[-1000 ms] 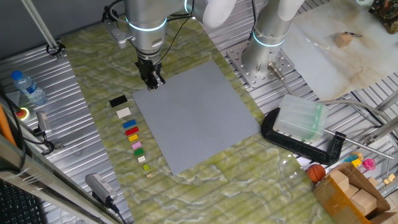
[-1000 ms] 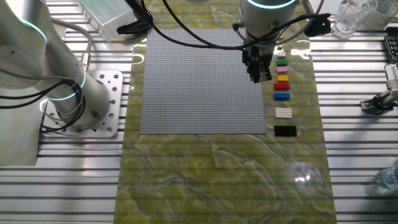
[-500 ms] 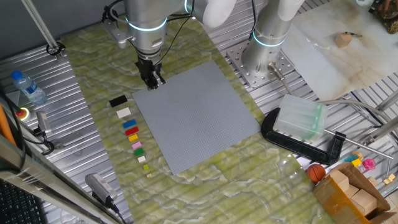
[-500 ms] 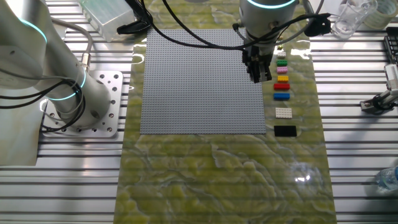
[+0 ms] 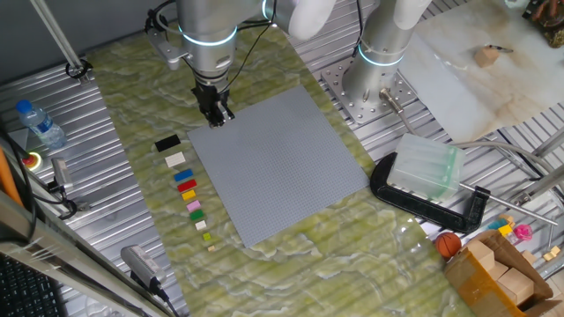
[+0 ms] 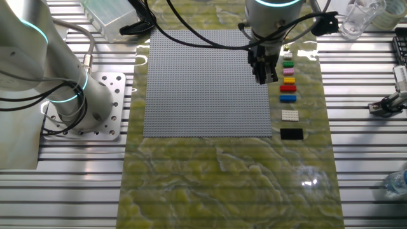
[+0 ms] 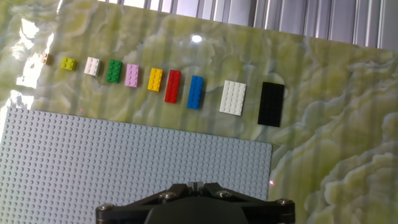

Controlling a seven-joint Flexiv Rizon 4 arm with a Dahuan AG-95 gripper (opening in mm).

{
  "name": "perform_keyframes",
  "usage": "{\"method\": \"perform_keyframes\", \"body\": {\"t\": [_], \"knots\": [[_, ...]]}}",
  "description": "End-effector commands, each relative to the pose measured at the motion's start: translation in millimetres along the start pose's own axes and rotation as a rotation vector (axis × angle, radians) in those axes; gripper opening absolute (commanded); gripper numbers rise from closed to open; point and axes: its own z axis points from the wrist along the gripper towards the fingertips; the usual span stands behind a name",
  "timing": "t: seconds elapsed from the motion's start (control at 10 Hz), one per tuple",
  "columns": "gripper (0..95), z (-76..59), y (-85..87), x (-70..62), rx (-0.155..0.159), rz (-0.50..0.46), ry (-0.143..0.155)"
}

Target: Build with small Lego blocks

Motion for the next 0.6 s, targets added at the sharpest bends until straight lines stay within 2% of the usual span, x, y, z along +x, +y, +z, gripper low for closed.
{"method": "perform_keyframes", "body": {"t": [0.1, 0.5, 0.6], "knots": [[0.0, 0.0, -0.2, 0.2, 0.028, -0.003, 0.004], [0.0, 0.0, -0.1, 0.2, 0.034, 0.010, 0.004], [0.0, 2.6, 4.7, -0.7, 0.036, 0.029, 0.004]]}}
